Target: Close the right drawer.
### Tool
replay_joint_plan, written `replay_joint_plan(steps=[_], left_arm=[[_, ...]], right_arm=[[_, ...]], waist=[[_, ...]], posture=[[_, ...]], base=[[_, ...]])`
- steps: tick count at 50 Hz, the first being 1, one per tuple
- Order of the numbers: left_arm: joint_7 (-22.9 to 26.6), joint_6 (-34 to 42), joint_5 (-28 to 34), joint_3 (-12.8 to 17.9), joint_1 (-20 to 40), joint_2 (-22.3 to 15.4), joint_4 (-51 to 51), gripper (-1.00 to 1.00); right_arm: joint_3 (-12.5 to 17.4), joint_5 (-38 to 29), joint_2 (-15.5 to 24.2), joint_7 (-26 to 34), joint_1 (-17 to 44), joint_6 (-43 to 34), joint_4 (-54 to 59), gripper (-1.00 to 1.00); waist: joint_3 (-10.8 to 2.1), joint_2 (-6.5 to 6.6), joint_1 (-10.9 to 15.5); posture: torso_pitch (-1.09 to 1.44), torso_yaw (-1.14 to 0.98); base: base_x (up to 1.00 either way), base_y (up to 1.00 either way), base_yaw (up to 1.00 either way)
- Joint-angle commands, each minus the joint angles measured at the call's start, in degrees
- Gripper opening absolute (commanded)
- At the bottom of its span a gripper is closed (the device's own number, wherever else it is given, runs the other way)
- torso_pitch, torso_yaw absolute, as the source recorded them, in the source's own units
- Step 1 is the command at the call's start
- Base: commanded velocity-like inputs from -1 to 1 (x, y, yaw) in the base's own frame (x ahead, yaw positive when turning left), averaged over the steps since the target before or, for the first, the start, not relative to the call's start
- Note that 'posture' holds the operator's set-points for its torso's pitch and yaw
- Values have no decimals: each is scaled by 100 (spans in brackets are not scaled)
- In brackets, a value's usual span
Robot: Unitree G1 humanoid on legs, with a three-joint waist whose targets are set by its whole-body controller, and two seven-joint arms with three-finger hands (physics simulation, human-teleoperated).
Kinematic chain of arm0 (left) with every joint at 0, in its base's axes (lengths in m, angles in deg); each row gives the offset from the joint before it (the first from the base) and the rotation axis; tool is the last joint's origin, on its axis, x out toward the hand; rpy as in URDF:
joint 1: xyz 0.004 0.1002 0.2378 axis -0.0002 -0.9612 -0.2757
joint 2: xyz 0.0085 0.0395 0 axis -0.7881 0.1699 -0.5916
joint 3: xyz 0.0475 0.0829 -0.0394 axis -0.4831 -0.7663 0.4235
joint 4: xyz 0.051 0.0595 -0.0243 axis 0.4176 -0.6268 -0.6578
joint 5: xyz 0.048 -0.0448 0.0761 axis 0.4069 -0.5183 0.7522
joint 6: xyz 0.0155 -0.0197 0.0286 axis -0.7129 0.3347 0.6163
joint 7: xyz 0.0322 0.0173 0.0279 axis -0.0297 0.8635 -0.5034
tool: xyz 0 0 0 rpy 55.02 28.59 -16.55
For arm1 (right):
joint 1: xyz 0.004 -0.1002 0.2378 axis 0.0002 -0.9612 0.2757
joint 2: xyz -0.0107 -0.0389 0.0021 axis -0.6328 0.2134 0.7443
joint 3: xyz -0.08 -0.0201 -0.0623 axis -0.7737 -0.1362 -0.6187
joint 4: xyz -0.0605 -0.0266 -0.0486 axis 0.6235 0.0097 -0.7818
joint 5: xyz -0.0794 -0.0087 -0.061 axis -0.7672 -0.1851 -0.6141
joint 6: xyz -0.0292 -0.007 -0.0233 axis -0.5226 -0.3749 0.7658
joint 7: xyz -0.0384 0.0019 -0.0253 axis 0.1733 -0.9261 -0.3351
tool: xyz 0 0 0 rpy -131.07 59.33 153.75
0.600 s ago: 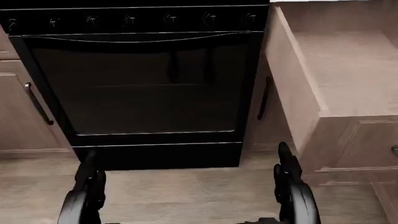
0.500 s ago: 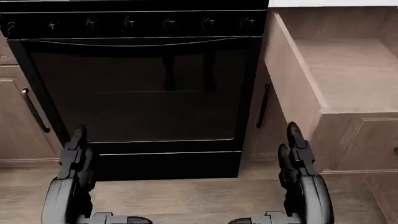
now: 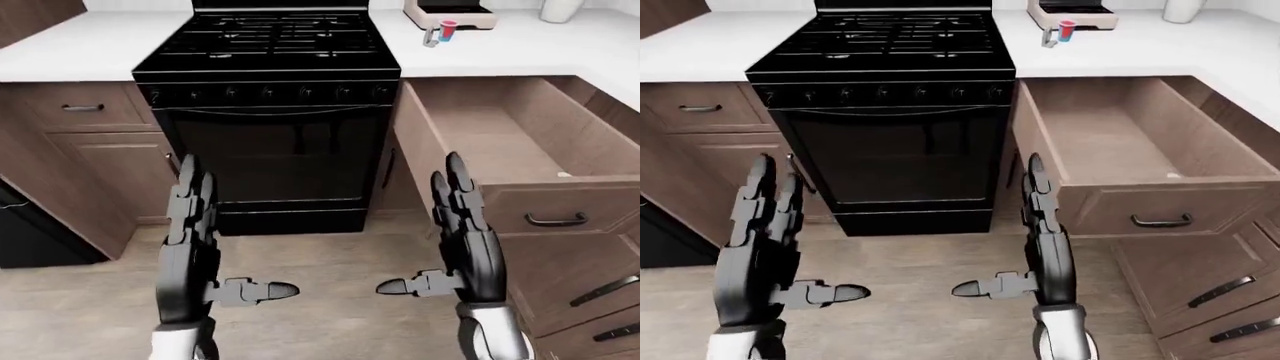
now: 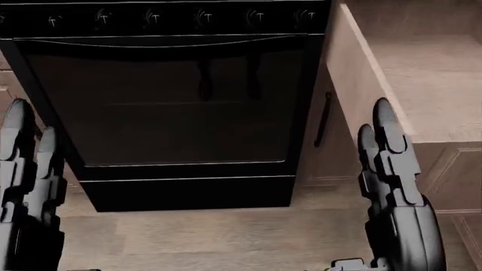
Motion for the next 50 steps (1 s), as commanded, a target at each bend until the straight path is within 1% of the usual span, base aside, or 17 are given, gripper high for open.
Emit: replay_joint_plan(steps=[1, 3, 7, 12, 16, 19, 22, 24, 32, 33, 34, 35, 43, 44, 46, 48, 50], left_arm=[[48, -203, -4, -51, -73, 9, 467, 100], [67, -130, -41, -46, -109, 15, 631, 100], [51, -252, -38, -13, -206, 46, 875, 100], [178, -155, -370, 20, -426, 72, 1518, 100], [251, -226, -484, -8, -563, 99, 1759, 100], [276, -304, -549, -35, -647, 103, 1871, 100], [304, -411, -596, -71, -729, 103, 1949, 100], [298, -421, -610, -66, -714, 96, 1938, 100], [299, -423, -635, -82, -714, 84, 1933, 100], [299, -418, -634, -88, -716, 83, 1932, 100], [296, -415, -637, -87, -717, 82, 1951, 100], [295, -414, -635, -90, -716, 82, 1946, 100], [285, -410, -616, -152, -742, 68, 1961, 100], [284, -420, -619, -156, -746, 66, 1956, 100], [281, -432, -619, -165, -756, 59, 1957, 100], [278, -433, -620, -173, -760, 54, 1954, 100], [276, -445, -620, -181, -766, 50, 1948, 100]], right_arm=[[-49, -112, 1, -8, 2, 98, -379, 100], [-56, -126, -2, 1, -38, 59, -581, 100], [-118, -126, 4, 61, -165, 62, -956, 100], [-171, -159, 4, 81, -233, -31, -1392, 100], [-182, -158, 1, 68, -272, -56, -1598, 100], [-128, -64, -30, 14, -286, -76, -1714, 100], [-178, -42, -29, 7, -378, 61, -1796, 100], [-159, 58, -32, -5, -391, 87, -1835, 100], [-172, 42, -25, -61, -429, 248, -1778, 100], [-175, 49, -24, -59, -435, 261, -1768, 100], [-185, 47, -19, -54, -441, 264, -1770, 100], [-184, 36, -14, -54, -441, 267, -1765, 100], [-208, 24, -3, -36, -463, 267, -1759, 100], [-209, 27, -1, -33, -469, 276, -1762, 100], [-224, 23, 1, -26, -477, 281, -1759, 100], [-229, 15, 5, -23, -478, 286, -1745, 100], [-237, 10, 10, -17, -479, 289, -1736, 100]], waist=[[-59, 6, 5], [-45, 3, 1], [-21, -1, 11], [11, 4, 4], [30, 2, 5], [32, 2, 14], [37, 1, 18], [42, 1, 17], [38, 0, 15], [-7, 21, -34], [65, 28, -20], [98, 41, -25], [195, 66, -106], [189, 89, -111], [289, 151, -93], [319, 224, -73], [312, 170, -67]], posture=[[0, 0], [0, 0], [0, 0], [0, 0], [0, 0], [0, 0], [0, 0], [0, 0], [0, 0], [0, 0], [0, 0], [0, 0], [0, 0], [0, 0], [0, 0], [0, 0], [0, 0]], base=[[0, 0, 0], [0, 0, 0], [0, 0, 0], [0, 0, 0], [0, 0, 0], [0, 0, 0], [0, 0, 0], [0, 0, 0], [0, 0, 0], [-8, 0, -25], [-9, 0, -26], [-10, 0, -25], [-9, 0, -26], [-1, 0, -27], [0, 0, -26], [0, 0, -26], [0, 0, -27]])
